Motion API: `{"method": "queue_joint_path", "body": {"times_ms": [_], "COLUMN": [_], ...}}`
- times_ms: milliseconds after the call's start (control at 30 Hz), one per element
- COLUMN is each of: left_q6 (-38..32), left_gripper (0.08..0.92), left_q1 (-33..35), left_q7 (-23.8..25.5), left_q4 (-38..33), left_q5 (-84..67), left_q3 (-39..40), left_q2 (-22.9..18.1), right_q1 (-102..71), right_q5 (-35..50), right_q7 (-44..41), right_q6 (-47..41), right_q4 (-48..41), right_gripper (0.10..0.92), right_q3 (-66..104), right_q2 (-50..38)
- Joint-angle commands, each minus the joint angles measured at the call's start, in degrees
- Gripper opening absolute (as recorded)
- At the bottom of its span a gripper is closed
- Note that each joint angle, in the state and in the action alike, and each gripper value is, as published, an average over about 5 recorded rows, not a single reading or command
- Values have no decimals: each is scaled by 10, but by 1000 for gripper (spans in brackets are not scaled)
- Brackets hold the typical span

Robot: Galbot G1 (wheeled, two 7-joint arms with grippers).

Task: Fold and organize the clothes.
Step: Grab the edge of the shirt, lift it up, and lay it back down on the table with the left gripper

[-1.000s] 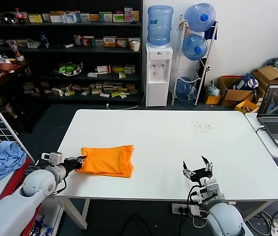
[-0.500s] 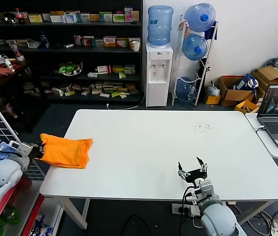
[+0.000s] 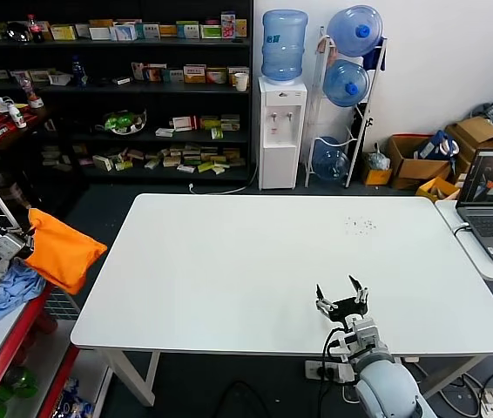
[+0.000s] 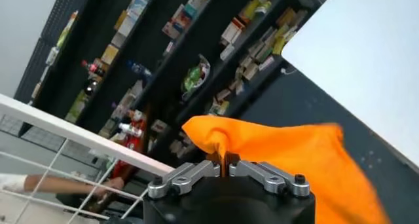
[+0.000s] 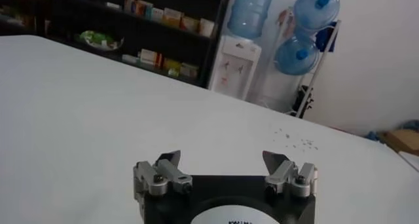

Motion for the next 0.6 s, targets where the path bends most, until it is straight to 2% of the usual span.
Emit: {"method": "queue_joint_path", "body": {"times_ms": [33,167,300,500,600], "left_q6": [9,27,52,92,105], "left_gripper": [128,128,128,128,128], "left_q1": [-6,2,11,31,43], "left_q7": [-7,-24,-51,-130,-175], "left_q4": [-32,-59,-100,-198,-241], "left_q5": [30,-10,-76,-242,-307], "left_q3": [14,16,15,9,8], "left_q2": [-23,-61,-83,-99,-120], "right_q1": [-3,-7,-13,-23,-27], "right_q5": [-7,-13,-18,-25,-31], "right_q7": [2,3,3,1,1], "right_q6": [-1,-1,0,1,1], "right_q4": [4,5,7,14,16], "right_gripper": [823,823,823,823,823], "right_q3": [-4,-4,-2,6,10], "right_q2": [11,17,18,18,17]}}
